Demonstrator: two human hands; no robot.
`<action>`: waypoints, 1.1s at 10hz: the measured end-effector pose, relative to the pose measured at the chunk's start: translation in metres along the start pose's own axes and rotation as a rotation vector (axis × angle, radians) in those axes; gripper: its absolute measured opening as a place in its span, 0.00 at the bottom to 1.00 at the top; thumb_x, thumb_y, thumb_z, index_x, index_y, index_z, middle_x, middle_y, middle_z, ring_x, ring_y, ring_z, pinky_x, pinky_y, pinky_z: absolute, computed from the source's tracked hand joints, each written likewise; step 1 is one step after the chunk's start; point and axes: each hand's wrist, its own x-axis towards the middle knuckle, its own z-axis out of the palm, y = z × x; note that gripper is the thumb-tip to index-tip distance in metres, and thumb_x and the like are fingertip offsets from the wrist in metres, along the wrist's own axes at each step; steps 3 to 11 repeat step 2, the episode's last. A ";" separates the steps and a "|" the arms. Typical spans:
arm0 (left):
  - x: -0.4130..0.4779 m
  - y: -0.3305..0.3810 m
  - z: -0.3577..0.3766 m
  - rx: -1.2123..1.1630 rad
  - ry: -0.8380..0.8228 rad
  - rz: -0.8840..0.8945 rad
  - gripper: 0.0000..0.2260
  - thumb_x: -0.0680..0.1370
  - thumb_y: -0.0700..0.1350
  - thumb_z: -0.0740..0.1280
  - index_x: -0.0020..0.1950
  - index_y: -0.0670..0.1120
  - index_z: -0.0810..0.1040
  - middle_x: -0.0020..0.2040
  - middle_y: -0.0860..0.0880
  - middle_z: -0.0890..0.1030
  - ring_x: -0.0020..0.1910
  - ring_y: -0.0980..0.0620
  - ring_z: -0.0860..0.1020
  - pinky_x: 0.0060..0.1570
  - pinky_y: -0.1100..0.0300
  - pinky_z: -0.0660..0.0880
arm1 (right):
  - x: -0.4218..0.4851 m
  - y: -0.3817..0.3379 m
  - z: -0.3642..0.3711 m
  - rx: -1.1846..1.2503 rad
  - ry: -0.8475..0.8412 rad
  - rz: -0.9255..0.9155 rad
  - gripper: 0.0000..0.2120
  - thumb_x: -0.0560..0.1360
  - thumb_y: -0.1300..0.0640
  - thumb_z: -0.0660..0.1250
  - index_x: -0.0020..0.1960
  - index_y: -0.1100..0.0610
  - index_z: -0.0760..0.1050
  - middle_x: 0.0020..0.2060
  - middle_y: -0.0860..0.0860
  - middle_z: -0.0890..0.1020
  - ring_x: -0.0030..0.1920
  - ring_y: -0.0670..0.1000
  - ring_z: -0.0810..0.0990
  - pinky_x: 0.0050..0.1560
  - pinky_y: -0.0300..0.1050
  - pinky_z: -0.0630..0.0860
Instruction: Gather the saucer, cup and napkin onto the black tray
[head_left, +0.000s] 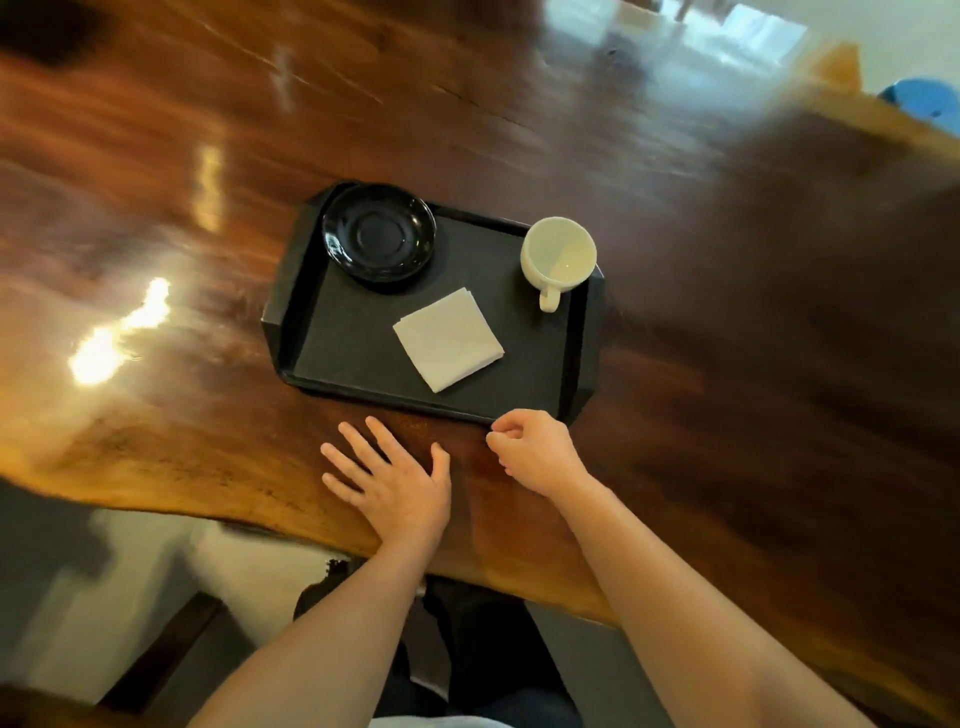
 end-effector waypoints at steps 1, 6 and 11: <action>-0.005 -0.025 -0.024 0.099 -0.077 0.161 0.39 0.79 0.64 0.57 0.83 0.49 0.46 0.83 0.42 0.44 0.81 0.35 0.43 0.77 0.38 0.48 | -0.022 0.000 0.013 -0.097 -0.020 0.001 0.11 0.81 0.54 0.66 0.61 0.55 0.80 0.54 0.52 0.84 0.48 0.48 0.80 0.47 0.40 0.76; 0.006 -0.043 -0.063 0.193 -0.202 0.303 0.34 0.80 0.62 0.59 0.82 0.51 0.53 0.83 0.41 0.50 0.80 0.36 0.51 0.76 0.40 0.57 | -0.045 -0.010 0.024 -0.168 -0.017 0.010 0.10 0.80 0.53 0.65 0.58 0.55 0.81 0.53 0.53 0.84 0.50 0.51 0.82 0.50 0.44 0.79; 0.006 -0.043 -0.063 0.193 -0.202 0.303 0.34 0.80 0.62 0.59 0.82 0.51 0.53 0.83 0.41 0.50 0.80 0.36 0.51 0.76 0.40 0.57 | -0.045 -0.010 0.024 -0.168 -0.017 0.010 0.10 0.80 0.53 0.65 0.58 0.55 0.81 0.53 0.53 0.84 0.50 0.51 0.82 0.50 0.44 0.79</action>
